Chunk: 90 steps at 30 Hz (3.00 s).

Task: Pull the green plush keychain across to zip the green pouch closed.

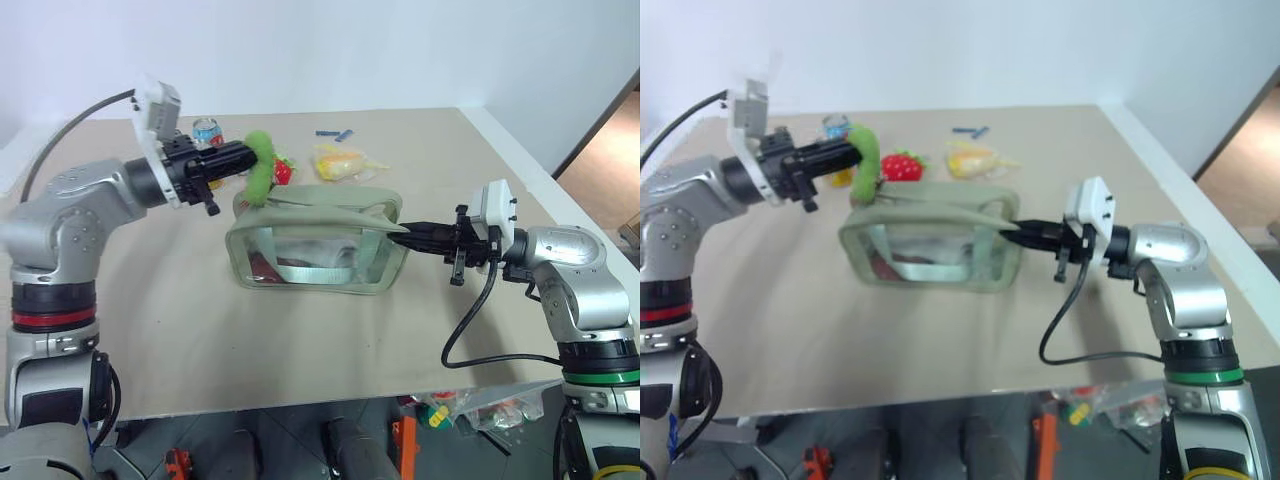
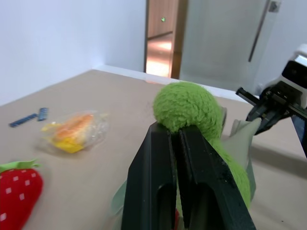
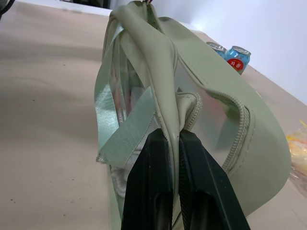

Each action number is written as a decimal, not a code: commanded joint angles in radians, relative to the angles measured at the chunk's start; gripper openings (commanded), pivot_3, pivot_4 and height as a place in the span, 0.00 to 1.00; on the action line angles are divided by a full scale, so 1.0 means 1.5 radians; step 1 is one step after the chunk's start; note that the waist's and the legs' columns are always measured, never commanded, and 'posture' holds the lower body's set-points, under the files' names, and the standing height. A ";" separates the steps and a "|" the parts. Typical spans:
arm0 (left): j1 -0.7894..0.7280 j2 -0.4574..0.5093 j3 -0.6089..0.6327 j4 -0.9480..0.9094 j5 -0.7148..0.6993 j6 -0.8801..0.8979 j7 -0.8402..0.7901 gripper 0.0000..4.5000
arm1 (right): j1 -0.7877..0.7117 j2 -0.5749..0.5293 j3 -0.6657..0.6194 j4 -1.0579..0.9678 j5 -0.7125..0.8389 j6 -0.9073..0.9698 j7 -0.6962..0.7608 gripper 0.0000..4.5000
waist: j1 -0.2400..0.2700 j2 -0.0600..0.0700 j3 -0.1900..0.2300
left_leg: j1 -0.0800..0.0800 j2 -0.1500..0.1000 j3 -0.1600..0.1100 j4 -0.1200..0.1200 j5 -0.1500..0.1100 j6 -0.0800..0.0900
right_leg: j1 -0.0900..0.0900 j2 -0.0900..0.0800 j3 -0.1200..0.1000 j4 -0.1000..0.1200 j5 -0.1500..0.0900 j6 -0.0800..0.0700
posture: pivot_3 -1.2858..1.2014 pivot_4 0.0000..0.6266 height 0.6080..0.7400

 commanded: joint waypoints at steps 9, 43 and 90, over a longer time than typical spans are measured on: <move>-0.037 -0.012 -0.067 -0.022 0.051 0.004 0.008 0.00 | 0.002 -0.009 -0.004 -0.017 -0.003 -0.017 0.001 0.00 | 0.000 0.000 0.000 | 0.000 0.000 0.000 0.000 0.000 0.000 | 0.000 0.000 0.000 0.000 0.000 0.000 | 0.52 0.24 1.00; 0.249 0.153 0.073 -0.165 0.038 0.004 -0.029 0.99 | -0.032 -0.001 0.018 0.040 -0.015 -0.055 0.022 0.00 | 0.000 0.000 0.000 | 0.001 0.000 0.000 0.000 0.000 0.000 | 0.000 0.000 0.000 0.001 -0.002 -0.004 | 0.52 0.24 1.00; 0.248 0.030 -0.006 -0.161 0.041 -0.020 0.027 0.00 | -0.470 0.167 0.101 0.256 0.035 0.401 -0.197 0.99 | 0.002 0.000 0.000 | -0.001 0.000 -0.001 0.000 0.000 0.000 | -0.001 -0.001 -0.001 0.002 -0.001 -0.001 | 0.52 0.24 1.00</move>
